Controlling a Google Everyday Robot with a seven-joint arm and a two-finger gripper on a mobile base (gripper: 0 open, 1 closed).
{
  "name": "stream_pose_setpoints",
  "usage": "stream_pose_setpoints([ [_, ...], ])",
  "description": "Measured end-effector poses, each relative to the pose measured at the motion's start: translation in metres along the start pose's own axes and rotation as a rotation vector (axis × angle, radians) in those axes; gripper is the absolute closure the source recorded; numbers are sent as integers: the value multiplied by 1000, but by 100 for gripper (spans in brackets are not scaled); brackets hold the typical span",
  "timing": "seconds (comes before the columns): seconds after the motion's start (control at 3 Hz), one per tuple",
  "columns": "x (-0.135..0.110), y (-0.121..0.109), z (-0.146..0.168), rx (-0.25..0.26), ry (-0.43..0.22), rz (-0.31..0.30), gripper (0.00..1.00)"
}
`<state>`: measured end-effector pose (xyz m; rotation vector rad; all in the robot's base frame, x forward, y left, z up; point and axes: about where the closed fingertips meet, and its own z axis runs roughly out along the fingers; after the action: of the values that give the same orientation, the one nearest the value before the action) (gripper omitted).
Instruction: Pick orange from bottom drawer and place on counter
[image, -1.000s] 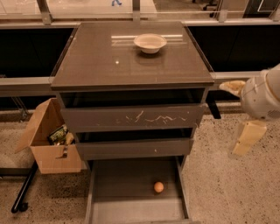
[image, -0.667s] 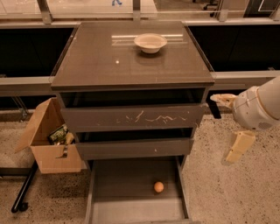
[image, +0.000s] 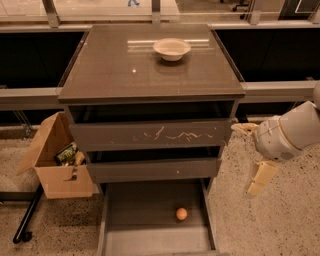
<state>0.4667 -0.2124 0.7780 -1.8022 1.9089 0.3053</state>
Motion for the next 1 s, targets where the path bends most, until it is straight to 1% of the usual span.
stream_pose_setpoints([
  [0.33, 16, 3, 28, -33, 10, 29, 0],
  [0.67, 49, 17, 81, -76, -2, 108, 0],
  [1.0, 87, 37, 137, -105, -30, 206, 0],
])
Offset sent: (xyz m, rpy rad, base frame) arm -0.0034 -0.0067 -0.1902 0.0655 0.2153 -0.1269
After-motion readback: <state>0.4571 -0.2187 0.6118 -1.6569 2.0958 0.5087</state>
